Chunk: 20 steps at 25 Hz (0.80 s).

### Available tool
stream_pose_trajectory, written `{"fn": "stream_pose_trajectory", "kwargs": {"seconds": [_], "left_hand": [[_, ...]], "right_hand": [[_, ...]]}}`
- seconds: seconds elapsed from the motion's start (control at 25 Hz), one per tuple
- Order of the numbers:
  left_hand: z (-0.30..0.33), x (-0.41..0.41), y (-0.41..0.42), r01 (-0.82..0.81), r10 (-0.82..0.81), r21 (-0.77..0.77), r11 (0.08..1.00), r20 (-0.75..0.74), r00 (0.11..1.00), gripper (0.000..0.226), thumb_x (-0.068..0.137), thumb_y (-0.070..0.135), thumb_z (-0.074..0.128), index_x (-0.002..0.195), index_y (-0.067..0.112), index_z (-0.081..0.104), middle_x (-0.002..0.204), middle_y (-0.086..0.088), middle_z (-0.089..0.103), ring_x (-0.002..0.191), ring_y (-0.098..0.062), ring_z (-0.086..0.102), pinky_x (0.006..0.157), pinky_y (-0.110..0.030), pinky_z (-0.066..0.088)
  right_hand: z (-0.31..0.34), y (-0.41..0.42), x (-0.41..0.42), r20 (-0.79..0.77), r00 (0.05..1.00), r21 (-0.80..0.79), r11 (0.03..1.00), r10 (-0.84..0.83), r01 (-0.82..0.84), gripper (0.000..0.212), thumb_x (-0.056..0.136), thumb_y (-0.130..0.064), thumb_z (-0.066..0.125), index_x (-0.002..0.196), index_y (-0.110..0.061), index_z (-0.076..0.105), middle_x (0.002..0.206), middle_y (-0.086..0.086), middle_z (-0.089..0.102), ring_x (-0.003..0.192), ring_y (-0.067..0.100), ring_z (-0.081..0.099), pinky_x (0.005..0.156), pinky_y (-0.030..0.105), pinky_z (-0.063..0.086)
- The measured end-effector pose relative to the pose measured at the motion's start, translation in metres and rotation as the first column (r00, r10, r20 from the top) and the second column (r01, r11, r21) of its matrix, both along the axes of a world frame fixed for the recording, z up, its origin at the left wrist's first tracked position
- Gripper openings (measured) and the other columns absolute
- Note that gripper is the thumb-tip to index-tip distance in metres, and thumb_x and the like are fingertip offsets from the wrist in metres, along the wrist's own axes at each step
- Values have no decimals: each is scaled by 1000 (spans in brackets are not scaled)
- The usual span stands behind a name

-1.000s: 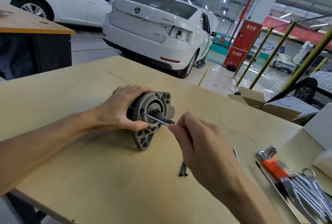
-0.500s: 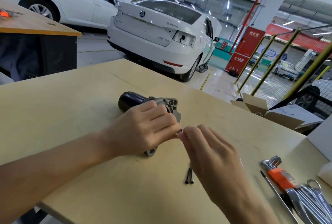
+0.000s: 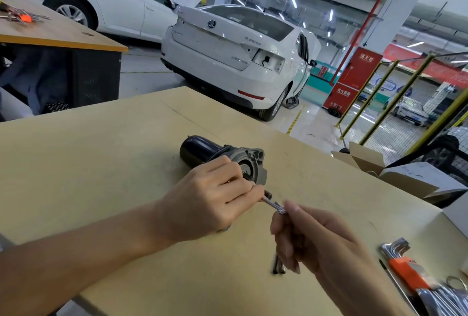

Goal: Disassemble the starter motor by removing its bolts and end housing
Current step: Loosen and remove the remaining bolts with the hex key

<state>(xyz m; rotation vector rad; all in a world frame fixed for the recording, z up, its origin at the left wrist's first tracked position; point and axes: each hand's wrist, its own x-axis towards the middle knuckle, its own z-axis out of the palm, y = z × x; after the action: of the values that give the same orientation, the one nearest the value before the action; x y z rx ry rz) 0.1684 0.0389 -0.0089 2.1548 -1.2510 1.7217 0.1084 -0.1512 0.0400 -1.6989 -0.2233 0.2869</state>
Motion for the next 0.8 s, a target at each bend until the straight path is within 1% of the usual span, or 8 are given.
{"fn": "stream_pose_trajectory", "kwargs": {"seconds": [0.32,0.44,0.52,0.56,0.6,0.64,0.72,0.8], "left_hand": [[0,0,-4,-28,28,-5,1000,35,999,10,89,1,70,95,1,79,73,-5,69,58,-20,57,60,-30,49],[-2,0,-4,-24,24,-16,1000,25,999,11,88,1,72,97,1,79,75,-5,70,59,-20,58,61,-31,48],[-4,-1,-4,-17,18,-20,1000,22,1000,11,88,2,73,98,2,79,78,-4,72,64,-21,63,62,-32,51],[-5,-1,-5,-17,17,-21,1000,24,1000,13,88,2,73,99,2,79,81,-5,72,68,-22,65,63,-33,53],[-6,-2,-7,-12,13,-19,1000,23,1000,14,89,1,72,102,1,78,84,-6,73,72,-22,68,66,-35,54],[-8,-3,-10,-4,4,-11,1000,17,1000,16,91,0,69,105,0,76,88,-8,74,77,-23,69,70,-36,56],[-10,-4,-12,17,-17,22,1000,-2,1000,19,95,-2,62,110,-4,74,96,-12,75,86,-24,72,77,-35,57],[-9,-4,-10,45,-44,44,998,-26,999,22,95,-4,56,110,-4,73,101,-14,75,90,-23,73,81,-33,58]], "right_hand": [[12,12,-4,-258,964,224,967,-62,122,20,58,-26,71,54,-6,69,51,14,57,34,19,54,32,23,44],[8,7,-8,-160,985,129,988,-57,79,21,74,-14,69,56,-4,71,58,19,65,42,23,63,38,25,50],[0,4,-8,67,992,-75,991,-105,110,31,90,-5,64,59,-3,69,59,16,68,46,25,65,43,32,54],[-7,-1,-6,346,934,-268,946,-84,184,35,94,-2,61,60,-4,67,56,11,67,44,24,63,43,36,54],[-12,-10,-2,660,749,-473,804,53,360,33,93,2,61,62,-7,67,53,6,63,41,23,58,40,35,52],[-12,-15,1,800,543,-562,635,254,531,24,86,6,62,68,-7,69,52,2,60,40,23,53,37,32,48],[-19,-22,4,782,284,-563,432,555,705,18,89,2,55,85,1,73,62,7,62,47,26,54,38,31,46],[-22,-26,4,801,272,-549,474,533,689,27,97,-16,51,91,-3,74,69,5,66,52,24,59,43,31,49]]}}
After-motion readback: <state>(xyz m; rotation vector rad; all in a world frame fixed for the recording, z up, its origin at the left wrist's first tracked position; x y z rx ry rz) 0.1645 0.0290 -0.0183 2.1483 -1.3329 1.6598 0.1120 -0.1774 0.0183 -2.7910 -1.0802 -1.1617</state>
